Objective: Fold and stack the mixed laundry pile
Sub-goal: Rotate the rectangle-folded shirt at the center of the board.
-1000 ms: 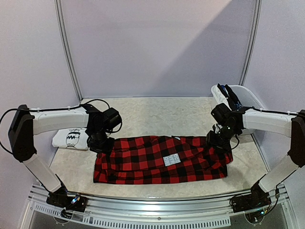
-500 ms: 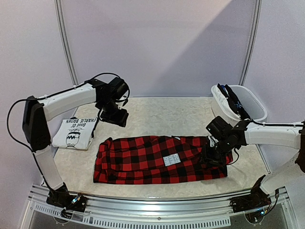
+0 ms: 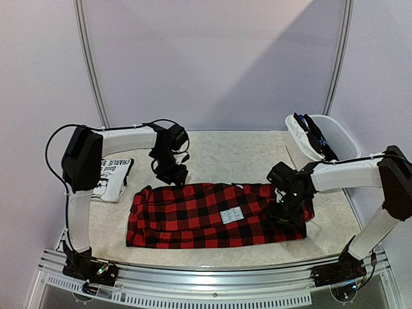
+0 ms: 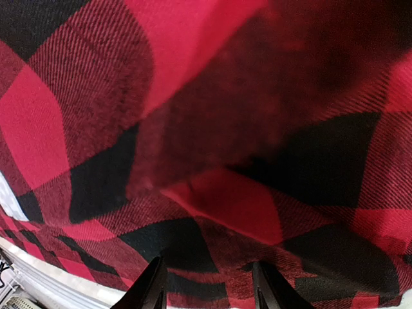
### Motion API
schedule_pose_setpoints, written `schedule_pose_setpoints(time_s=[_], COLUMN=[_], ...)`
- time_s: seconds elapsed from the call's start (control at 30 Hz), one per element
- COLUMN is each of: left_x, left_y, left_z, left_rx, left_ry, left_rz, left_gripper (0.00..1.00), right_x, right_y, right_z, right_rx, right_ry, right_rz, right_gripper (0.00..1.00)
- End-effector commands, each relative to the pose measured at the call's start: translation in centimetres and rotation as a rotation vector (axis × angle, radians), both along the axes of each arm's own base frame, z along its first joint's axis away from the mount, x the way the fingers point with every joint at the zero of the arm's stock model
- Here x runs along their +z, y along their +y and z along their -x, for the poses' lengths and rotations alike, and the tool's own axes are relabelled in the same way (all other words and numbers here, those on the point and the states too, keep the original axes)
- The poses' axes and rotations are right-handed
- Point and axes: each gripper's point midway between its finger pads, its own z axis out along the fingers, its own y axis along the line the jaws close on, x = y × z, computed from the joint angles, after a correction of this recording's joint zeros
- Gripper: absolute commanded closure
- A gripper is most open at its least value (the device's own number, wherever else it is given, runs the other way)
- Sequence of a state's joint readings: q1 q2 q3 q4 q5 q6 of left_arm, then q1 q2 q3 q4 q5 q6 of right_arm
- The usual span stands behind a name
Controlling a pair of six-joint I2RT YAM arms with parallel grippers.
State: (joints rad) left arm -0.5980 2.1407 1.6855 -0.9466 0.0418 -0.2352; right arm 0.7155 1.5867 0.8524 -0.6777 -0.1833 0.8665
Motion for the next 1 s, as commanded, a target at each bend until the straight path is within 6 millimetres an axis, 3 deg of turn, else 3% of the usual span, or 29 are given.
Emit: schedule_pose_setpoints(time_s=[0.0, 0.47, 0.97], left_x=[-1.8, -4.4, -5.0], left_y=[0.7, 4.1, 6.4], left_z=[0.8, 4.6, 9.7], left_rx=[0.022, 0.087, 0.187], left_ry=[0.037, 0.111, 0.188], left_rz=[0.003, -0.044, -0.024], left_gripper=[0.43, 0.45, 0.47], right_x=[-1.2, -3.2, -3.0], right_y=[0.2, 0.0, 2.6], right_z=[-1.2, -7.0, -16.4], right_rx=[0.034, 0.039, 0.071], right_ry=[0.005, 0.029, -0.045], right_rz=[0.06, 0.075, 0.014], right_gripper=[0.55, 0.56, 0.58])
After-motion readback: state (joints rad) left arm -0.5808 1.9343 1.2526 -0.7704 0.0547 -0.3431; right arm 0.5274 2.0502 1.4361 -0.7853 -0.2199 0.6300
